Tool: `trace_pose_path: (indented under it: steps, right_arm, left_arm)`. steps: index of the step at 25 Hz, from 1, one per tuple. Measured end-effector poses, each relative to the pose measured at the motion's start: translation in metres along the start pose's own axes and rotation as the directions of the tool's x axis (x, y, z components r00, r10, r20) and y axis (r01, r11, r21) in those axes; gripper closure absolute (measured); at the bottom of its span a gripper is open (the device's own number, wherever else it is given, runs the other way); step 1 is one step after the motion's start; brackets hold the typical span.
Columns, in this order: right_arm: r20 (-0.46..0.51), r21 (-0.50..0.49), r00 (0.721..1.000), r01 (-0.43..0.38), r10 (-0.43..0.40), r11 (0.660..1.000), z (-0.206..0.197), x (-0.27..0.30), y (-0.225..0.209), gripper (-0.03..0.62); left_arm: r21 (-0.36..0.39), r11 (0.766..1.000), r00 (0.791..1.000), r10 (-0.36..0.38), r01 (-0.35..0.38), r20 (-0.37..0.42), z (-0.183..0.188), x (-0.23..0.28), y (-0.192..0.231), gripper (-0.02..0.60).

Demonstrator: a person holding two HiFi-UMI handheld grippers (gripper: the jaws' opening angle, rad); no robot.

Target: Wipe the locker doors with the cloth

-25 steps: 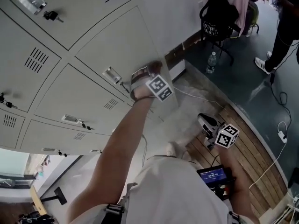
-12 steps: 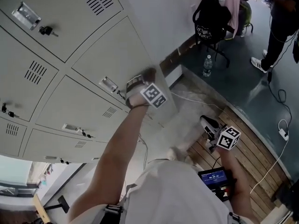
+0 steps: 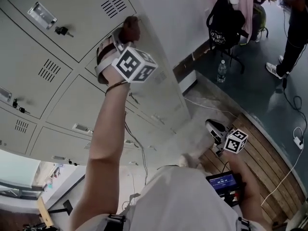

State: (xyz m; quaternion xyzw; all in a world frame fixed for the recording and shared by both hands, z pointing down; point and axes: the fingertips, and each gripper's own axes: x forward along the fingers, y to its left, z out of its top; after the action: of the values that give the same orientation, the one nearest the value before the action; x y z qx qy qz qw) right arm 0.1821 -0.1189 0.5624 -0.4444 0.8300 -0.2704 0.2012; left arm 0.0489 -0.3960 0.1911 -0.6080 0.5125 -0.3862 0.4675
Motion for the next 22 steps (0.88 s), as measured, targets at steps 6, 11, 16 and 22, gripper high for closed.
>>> trace_pose_path:
  steps: [6,11,16,22]
  right_arm:
    - [-0.019,-0.038,1.0,0.0,0.0,0.999,-0.002,0.003,0.006,0.571]
    - [-0.026,-0.078,1.0,0.0,-0.002,0.997,0.007,0.011,0.008,0.571]
    - [-0.02,-0.062,0.999,0.024,-0.026,0.998,0.005,0.016,0.004,0.571]
    - [0.002,-0.029,0.995,0.103,-0.103,0.994,0.003,0.001,-0.011,0.571]
  left_arm:
    - [0.102,0.995,1.0,-0.019,0.017,0.016,0.021,0.016,-0.033,0.505]
    - [0.175,0.975,0.99,-0.142,0.135,0.026,0.016,0.024,-0.133,0.505]
    - [0.202,0.931,0.951,-0.309,0.303,-0.005,0.002,0.031,-0.243,0.505]
    - [0.256,0.835,0.872,-0.484,0.487,-0.076,-0.026,0.031,-0.365,0.505]
